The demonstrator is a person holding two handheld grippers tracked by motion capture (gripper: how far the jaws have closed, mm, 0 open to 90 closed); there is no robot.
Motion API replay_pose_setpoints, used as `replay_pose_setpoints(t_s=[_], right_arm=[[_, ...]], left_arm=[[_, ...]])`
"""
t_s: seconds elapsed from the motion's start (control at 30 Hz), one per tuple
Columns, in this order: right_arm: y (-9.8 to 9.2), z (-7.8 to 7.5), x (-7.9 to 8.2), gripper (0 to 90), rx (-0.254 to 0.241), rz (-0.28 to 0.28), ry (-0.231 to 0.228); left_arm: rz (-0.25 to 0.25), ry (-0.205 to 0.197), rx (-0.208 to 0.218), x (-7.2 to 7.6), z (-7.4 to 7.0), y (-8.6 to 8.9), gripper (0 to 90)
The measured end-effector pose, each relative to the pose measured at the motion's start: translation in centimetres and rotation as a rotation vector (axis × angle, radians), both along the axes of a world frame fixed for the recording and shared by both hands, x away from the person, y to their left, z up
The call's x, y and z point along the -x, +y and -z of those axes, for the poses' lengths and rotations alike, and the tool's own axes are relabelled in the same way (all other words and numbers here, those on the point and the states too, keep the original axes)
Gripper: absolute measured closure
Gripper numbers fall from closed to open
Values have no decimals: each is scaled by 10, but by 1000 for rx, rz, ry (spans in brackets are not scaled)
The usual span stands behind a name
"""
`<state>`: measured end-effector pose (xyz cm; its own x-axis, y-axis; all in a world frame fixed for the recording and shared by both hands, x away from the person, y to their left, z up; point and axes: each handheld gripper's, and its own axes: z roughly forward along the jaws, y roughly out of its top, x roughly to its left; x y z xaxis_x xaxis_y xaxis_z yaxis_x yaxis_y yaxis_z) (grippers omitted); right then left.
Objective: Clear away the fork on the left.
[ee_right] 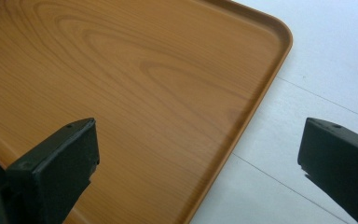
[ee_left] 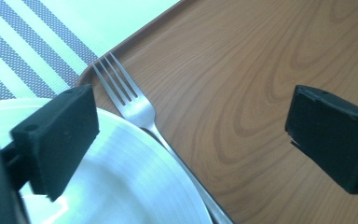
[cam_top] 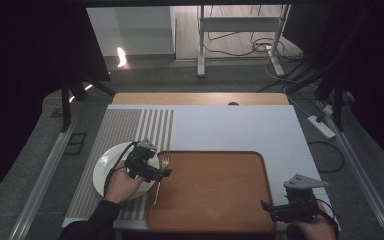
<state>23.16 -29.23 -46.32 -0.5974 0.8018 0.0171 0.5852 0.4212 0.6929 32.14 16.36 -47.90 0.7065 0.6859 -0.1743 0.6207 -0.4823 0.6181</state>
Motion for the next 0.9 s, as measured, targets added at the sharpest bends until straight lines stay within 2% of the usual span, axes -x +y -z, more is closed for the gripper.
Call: replay_pose_setpoints(t_s=[0.33,0.6,0.9], right_arm=[[0,0,0,0,2,1,1],[0,0,0,0,2,4,1],[0,0,0,0,2,18,-2]], left_arm=[[-2,-23,23,6,-1,13,0],[-46,-36,23,16,-1,35,0],[-93,-52,51,29,0,57,0]])
